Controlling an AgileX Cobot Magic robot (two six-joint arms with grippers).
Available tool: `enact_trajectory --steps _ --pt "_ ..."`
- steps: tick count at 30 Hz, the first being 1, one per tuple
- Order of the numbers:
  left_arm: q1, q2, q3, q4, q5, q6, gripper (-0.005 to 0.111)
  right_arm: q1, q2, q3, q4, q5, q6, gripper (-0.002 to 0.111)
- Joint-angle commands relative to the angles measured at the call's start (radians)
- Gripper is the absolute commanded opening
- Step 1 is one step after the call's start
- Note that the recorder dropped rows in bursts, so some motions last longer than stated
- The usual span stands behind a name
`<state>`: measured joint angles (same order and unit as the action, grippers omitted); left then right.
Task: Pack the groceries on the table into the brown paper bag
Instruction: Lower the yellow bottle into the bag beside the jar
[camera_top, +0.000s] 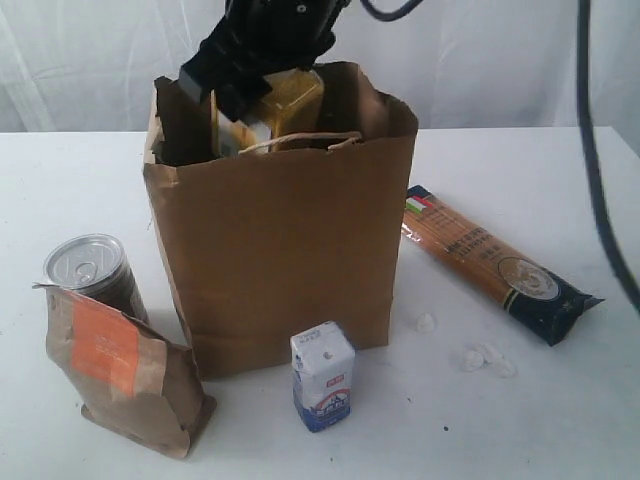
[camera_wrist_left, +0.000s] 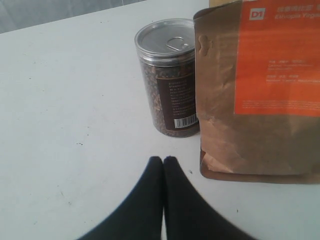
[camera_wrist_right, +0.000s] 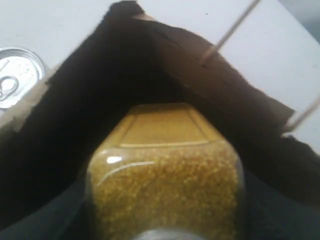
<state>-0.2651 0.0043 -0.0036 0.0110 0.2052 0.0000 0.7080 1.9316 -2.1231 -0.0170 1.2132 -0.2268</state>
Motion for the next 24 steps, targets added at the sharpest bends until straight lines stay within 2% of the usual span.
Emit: enact_trajectory --steps 1,9,24 --pt "0.004 -0.004 0.004 -0.003 -0.002 0.0 0.0 -0.034 -0.077 -0.031 -0.067 0.008 0.0 0.0" --pt "0.004 -0.004 0.004 -0.003 -0.002 0.0 0.0 -0.113 -0.046 0.01 -0.092 0.008 0.025 0.0" --pt "0.004 -0.004 0.004 -0.003 -0.002 0.0 0.0 -0.111 0.016 0.093 -0.062 0.008 0.029 0.0"
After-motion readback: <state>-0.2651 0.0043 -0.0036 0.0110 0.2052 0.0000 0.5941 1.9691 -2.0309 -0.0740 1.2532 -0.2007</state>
